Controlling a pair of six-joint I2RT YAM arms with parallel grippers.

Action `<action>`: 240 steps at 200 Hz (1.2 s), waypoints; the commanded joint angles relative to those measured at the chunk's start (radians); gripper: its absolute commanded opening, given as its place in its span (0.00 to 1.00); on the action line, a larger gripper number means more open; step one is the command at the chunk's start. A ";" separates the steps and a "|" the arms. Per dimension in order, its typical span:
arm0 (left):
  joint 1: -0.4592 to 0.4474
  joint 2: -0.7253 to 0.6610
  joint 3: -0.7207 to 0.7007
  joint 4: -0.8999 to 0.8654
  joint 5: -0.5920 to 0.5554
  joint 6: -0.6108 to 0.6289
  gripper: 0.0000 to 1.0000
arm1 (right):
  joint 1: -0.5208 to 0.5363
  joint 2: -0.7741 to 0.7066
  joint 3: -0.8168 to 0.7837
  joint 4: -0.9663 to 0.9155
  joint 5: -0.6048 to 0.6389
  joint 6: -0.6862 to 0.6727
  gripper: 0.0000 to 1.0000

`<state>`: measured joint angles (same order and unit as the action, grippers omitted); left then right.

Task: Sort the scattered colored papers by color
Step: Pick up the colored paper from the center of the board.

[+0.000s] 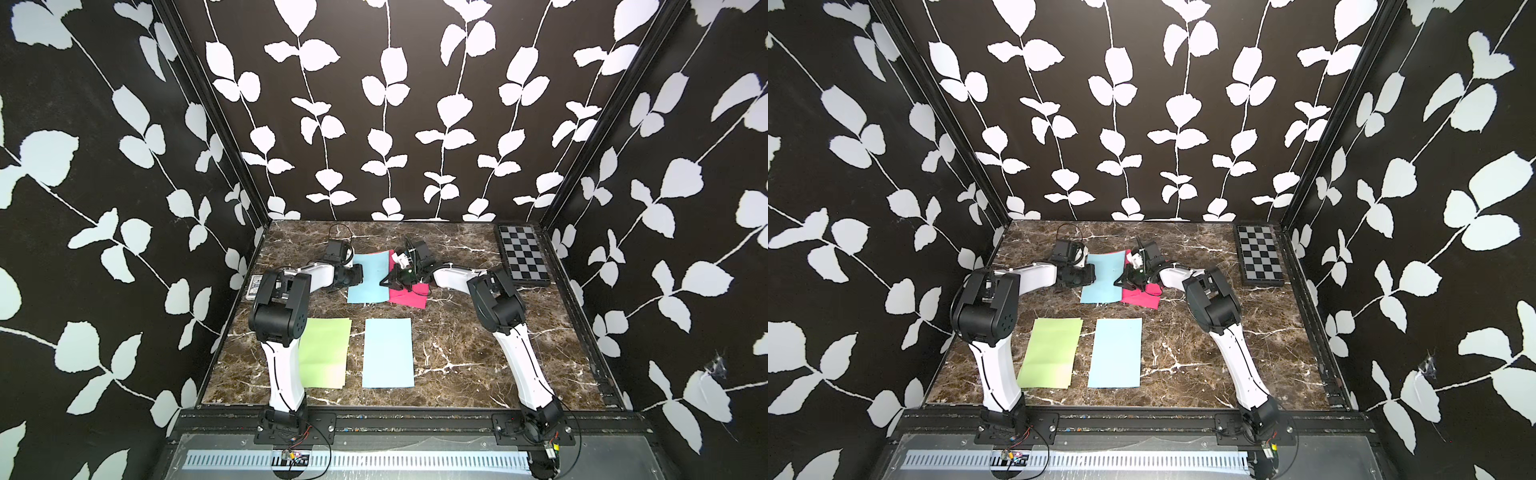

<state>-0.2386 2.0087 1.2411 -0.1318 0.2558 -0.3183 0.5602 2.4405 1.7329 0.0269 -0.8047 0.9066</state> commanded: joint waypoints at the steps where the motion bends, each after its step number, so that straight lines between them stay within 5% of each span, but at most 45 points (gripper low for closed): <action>1: 0.000 0.018 -0.028 -0.063 0.003 -0.008 0.00 | 0.004 0.023 -0.021 0.063 -0.011 0.024 0.00; 68: 0.000 -0.180 -0.033 -0.013 -0.007 0.010 0.10 | 0.006 -0.067 -0.048 0.120 -0.014 0.028 0.00; 155: 0.000 -0.593 -0.201 0.123 -0.044 -0.029 0.54 | 0.046 -0.299 -0.138 0.114 0.005 0.023 0.00; 240: 0.000 -0.773 -0.319 0.144 -0.061 -0.060 0.76 | 0.134 -0.756 -0.593 0.072 0.061 -0.002 0.00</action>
<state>-0.2386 1.2793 0.9562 -0.0147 0.2008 -0.3672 0.6643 1.8168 1.2667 0.1116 -0.7704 0.9234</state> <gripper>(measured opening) 0.743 0.048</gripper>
